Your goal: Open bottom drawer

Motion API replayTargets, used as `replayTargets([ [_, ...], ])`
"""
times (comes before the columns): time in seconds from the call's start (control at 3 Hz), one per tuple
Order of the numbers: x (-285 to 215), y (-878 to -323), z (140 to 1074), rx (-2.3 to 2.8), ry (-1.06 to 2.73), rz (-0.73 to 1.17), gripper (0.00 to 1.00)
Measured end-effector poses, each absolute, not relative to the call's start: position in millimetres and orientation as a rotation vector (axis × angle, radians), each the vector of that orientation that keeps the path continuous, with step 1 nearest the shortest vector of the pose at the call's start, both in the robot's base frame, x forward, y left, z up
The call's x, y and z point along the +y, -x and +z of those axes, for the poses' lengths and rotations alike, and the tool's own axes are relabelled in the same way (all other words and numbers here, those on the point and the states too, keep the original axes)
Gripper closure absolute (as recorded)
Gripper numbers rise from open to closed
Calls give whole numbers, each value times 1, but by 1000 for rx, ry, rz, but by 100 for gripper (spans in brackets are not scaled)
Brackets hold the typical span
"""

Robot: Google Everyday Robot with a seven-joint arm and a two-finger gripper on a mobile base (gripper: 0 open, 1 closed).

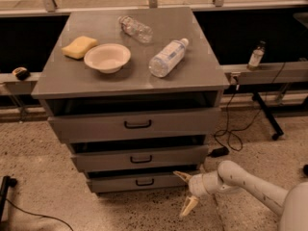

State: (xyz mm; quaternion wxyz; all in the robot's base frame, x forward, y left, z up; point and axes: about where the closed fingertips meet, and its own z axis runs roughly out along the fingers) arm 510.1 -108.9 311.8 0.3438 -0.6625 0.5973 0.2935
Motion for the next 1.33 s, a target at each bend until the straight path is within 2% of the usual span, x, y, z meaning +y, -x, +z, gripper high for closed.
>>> replayTargets([
  [0.67, -57, -519, 213, 1524, 1945, 654, 0],
  [1.33, -55, -528, 212, 1517, 1912, 606, 0],
])
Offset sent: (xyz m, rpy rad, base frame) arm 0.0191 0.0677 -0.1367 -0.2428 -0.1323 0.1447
